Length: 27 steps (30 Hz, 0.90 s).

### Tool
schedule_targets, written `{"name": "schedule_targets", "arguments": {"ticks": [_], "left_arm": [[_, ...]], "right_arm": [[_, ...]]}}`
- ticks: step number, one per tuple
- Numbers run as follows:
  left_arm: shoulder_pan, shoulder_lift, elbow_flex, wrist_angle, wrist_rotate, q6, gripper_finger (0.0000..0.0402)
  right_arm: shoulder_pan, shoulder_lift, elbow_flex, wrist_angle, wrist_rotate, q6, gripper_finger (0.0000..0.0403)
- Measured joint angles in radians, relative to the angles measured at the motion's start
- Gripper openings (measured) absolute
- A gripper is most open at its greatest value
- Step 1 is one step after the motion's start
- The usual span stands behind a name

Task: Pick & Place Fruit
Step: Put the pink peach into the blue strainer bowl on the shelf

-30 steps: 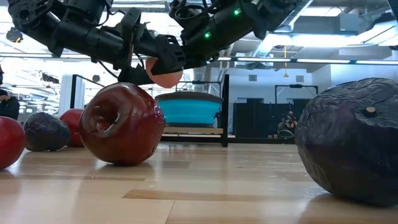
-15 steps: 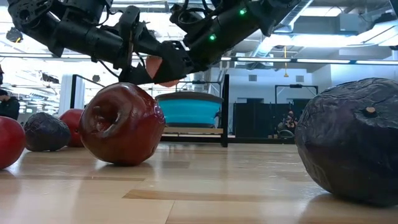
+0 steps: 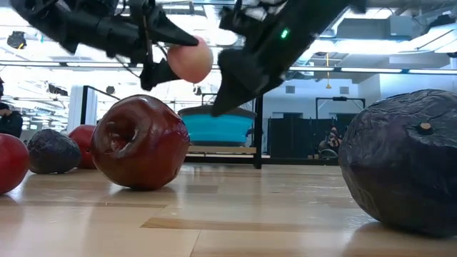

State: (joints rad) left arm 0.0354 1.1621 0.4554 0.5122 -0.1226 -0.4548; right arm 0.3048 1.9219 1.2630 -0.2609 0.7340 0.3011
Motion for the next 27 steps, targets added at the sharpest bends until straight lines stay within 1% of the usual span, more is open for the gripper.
{"name": "schedule_targets", "arguments": {"ticks": [4, 6, 8, 10, 14, 19, 27], "left_arm": [[0.081, 0.004, 0.201, -0.338, 0.0, 0.113, 0.0333], [0.136, 0.038, 0.308, -0.456, 0.0, 0.174, 0.0333], [0.199, 0.08, 0.391, -0.526, 0.002, 0.227, 0.0334], [0.261, 0.141, 0.46, -0.537, 0.049, 0.265, 0.0334], [0.372, 0.267, 0.553, -0.543, 0.169, 0.268, 0.0334], [0.455, 0.403, 0.608, -0.543, 0.183, 0.274, 0.0335], [0.508, 0.522, 0.61, -0.528, 0.183, 0.271, 0.0335]], "right_arm": [[0.055, -0.001, 0.0, -0.021, 0.04, 0.089, 0.0383], [0.071, -0.001, 0.0, -0.021, 0.073, 0.134, 0.0383], [0.083, -0.001, 0.0, -0.021, 0.096, 0.177, 0.0383], [0.09, -0.001, 0.0, -0.019, 0.11, 0.203, 0.0383], [0.089, -0.001, 0.0, -0.013, 0.115, 0.231, 0.0383], [0.088, -0.001, 0.0, 0.015, 0.118, 0.229, 0.0383], [0.085, -0.001, 0.0, 0.016, 0.117, 0.231, 0.0383]]}}
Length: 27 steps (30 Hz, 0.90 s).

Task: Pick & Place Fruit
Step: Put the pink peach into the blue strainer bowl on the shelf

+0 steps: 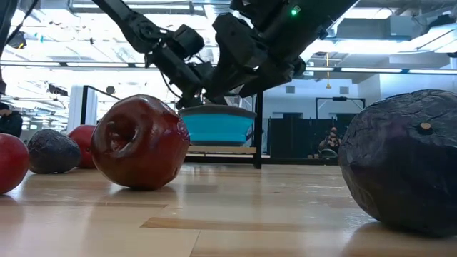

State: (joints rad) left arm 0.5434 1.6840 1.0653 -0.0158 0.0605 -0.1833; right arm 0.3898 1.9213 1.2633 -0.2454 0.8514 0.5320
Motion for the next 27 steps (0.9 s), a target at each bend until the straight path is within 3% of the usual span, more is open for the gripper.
{"name": "schedule_targets", "arguments": {"ticks": [22, 27], "left_arm": [[0.009, 0.044, 0.0, 0.042, 0.045, -0.069, 0.0339], [0.005, 0.044, 0.0, 0.042, -0.031, -0.069, 0.0354]], "right_arm": [[-0.012, 0.0, 0.0, 0.034, -0.012, 0.001, 0.0383], [-0.012, 0.0, 0.0, 0.052, -0.013, 0.001, 0.0383]]}}
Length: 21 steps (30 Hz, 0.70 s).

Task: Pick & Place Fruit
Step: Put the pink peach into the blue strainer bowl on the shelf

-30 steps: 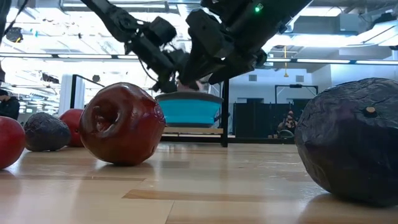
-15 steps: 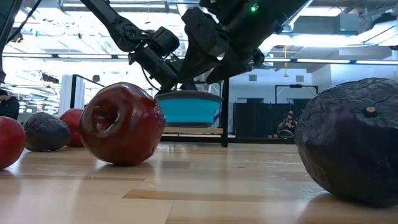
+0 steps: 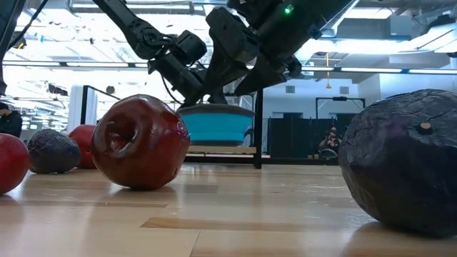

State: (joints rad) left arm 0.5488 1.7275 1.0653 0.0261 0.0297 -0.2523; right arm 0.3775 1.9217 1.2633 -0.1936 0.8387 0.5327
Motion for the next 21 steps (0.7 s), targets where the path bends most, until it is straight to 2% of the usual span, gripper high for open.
{"name": "schedule_targets", "arguments": {"ticks": [5, 9, 16, 21], "left_arm": [[0.0, 0.0, 0.0, 0.001, -0.05, 0.0, 0.0357], [0.0, 0.0, 0.0, 0.006, -0.05, -0.017, 0.0357], [0.001, 0.0, 0.0, 0.008, 0.031, -0.07, 0.0365], [0.003, 0.0, 0.0, 0.009, 0.039, -0.074, 0.0365]], "right_arm": [[0.002, 0.0, 0.0, 0.0, 0.0, 0.0, 0.0383], [0.002, 0.0, 0.0, 0.0, 0.0, 0.0, 0.0383], [0.002, 0.0, 0.0, 0.0, 0.0, 0.0, 0.0383], [0.002, 0.0, 0.0, 0.001, 0.0, 0.0, 0.0383]]}}
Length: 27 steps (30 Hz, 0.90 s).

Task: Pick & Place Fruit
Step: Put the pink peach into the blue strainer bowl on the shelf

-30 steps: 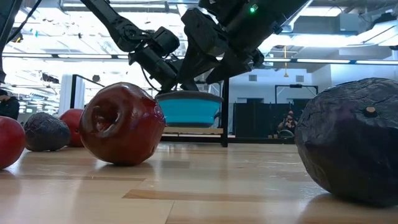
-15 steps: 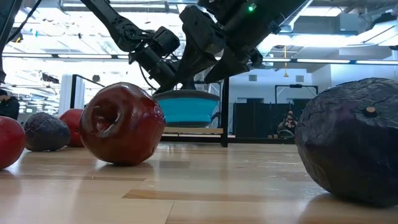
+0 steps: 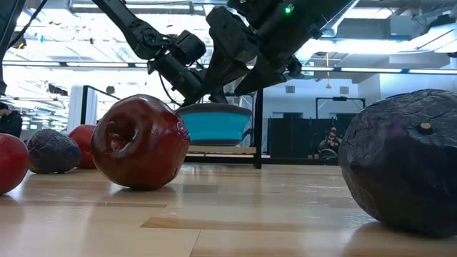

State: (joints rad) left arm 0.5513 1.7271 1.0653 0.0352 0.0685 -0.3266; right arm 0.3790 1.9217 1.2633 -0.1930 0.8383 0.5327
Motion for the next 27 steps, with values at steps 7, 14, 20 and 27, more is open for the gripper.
{"name": "schedule_targets", "arguments": {"ticks": [7, 14, 20, 27], "left_arm": [[-0.003, 0.0, 0.0, 0.004, -0.028, -0.019, 0.0365], [-0.007, 0.0, 0.0, 0.035, -0.047, -0.022, 0.0365], [-0.007, 0.0, -0.001, 0.05, -0.062, -0.03, 0.0365], [-0.004, 0.0, -0.001, 0.054, -0.009, -0.023, 0.0365]], "right_arm": [[0.0, 0.0, 0.0, 0.001, 0.0, 0.0, 0.0383], [0.0, 0.0, 0.0, 0.001, 0.0, 0.0, 0.0383], [0.0, 0.0, 0.0, 0.0, -0.001, 0.0, 0.0383], [0.0, 0.0, 0.0, 0.0, -0.001, 0.0, 0.0383]]}}
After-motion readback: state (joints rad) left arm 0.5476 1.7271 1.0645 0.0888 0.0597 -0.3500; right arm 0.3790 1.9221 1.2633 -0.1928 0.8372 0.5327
